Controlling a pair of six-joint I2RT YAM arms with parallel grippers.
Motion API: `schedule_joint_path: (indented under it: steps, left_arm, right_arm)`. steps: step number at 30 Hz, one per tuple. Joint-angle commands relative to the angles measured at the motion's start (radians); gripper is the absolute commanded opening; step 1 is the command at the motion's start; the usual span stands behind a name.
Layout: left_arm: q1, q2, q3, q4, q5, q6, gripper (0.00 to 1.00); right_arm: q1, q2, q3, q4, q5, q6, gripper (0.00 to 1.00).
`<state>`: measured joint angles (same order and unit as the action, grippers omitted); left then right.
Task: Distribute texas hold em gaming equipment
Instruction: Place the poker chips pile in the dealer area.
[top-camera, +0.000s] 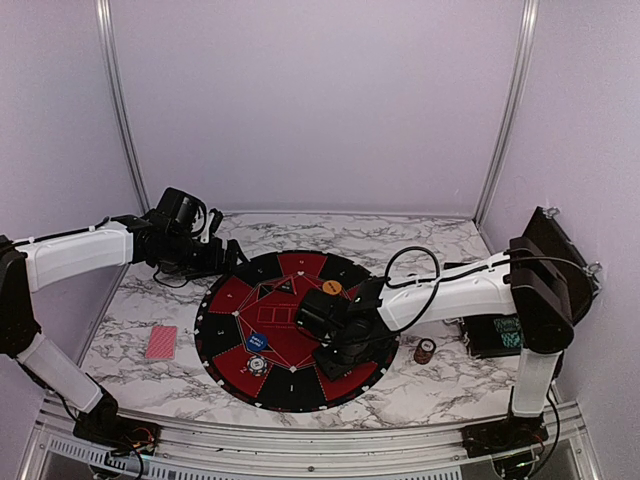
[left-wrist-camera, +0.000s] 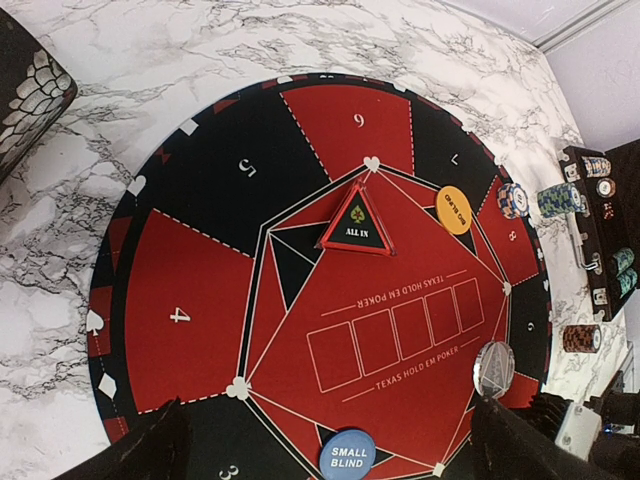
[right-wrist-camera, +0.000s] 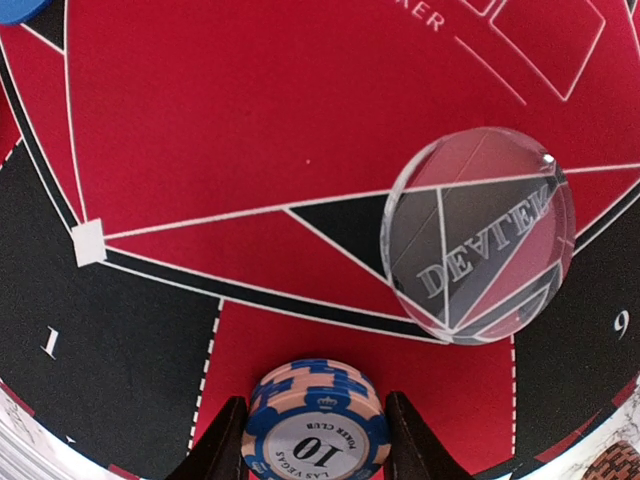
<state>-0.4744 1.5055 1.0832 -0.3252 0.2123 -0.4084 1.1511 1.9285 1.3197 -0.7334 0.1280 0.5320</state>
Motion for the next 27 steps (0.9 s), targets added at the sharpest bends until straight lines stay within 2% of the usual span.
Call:
schedule_joint_path:
  steps: [1,27]
  left_arm:
    - [0.000,0.013,-0.011,0.012,0.001,-0.004,0.99]
    - [0.000,0.010,-0.022,0.020,-0.001,-0.011,0.99]
  right_arm:
    - [0.009,0.003,0.034,0.001,0.004,0.016,0.33]
    - [0.025,0.017,0.069,-0.059,0.032,0.021,0.48]
